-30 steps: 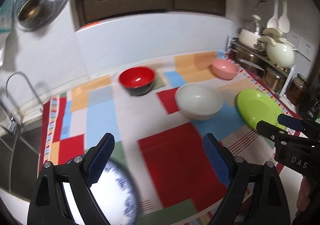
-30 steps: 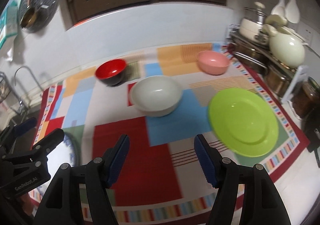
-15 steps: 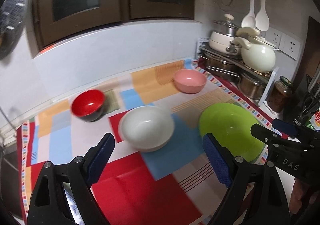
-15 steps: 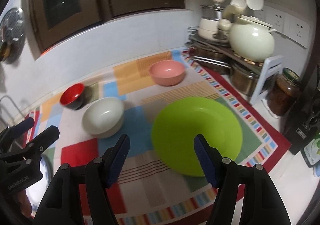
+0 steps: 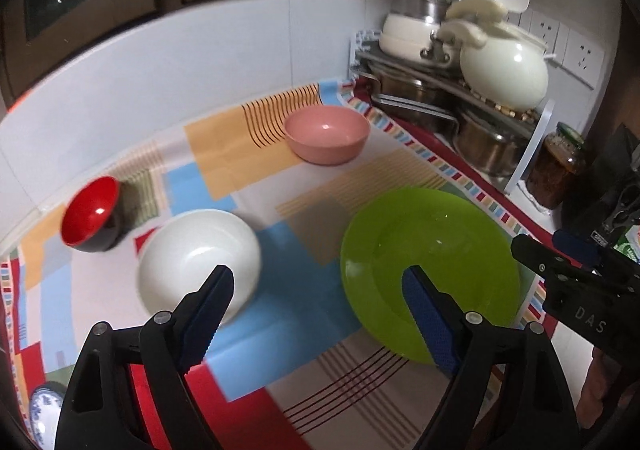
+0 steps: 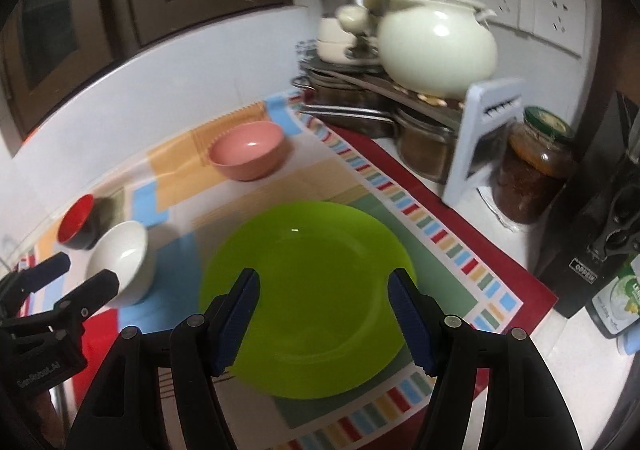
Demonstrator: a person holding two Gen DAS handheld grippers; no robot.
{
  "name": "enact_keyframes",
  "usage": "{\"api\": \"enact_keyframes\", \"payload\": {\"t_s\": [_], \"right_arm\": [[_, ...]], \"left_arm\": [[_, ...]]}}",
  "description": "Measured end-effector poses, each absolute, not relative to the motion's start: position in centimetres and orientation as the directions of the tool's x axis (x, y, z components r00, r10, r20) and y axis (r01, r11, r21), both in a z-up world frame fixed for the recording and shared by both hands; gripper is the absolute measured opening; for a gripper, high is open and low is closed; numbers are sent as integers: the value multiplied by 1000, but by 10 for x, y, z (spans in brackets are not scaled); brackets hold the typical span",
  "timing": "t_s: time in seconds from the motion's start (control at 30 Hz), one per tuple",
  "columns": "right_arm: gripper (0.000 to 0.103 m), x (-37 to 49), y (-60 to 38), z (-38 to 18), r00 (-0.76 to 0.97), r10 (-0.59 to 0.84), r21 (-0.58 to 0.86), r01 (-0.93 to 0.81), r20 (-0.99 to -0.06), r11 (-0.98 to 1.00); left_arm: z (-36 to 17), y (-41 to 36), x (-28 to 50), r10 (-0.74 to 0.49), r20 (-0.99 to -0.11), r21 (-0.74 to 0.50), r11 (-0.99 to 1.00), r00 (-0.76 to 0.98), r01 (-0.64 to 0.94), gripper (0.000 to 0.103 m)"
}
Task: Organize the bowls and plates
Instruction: 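Move both grippers toward the rim of the lime-green plate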
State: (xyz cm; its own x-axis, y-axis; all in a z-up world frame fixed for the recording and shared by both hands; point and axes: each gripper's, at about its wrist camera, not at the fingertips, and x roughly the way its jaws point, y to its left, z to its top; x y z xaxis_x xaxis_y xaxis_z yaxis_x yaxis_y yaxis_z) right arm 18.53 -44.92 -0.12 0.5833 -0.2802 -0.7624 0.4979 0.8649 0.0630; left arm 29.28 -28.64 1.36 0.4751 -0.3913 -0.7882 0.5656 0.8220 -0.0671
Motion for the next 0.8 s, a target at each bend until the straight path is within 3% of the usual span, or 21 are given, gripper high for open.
{"api": "enact_keyframes", "payload": {"t_s": [0.43,0.8], "right_arm": [[67,196,-503,-61,469,-313,29,590,-826,807],[67,205,-523,-92,414,-316,18,629,-854,777]], "left_arm": [[-54,-338,319,-351,-866,-78,799,357,596,78],[-81,-357,335,-328,-892,-85,798,312,597,74]]}}
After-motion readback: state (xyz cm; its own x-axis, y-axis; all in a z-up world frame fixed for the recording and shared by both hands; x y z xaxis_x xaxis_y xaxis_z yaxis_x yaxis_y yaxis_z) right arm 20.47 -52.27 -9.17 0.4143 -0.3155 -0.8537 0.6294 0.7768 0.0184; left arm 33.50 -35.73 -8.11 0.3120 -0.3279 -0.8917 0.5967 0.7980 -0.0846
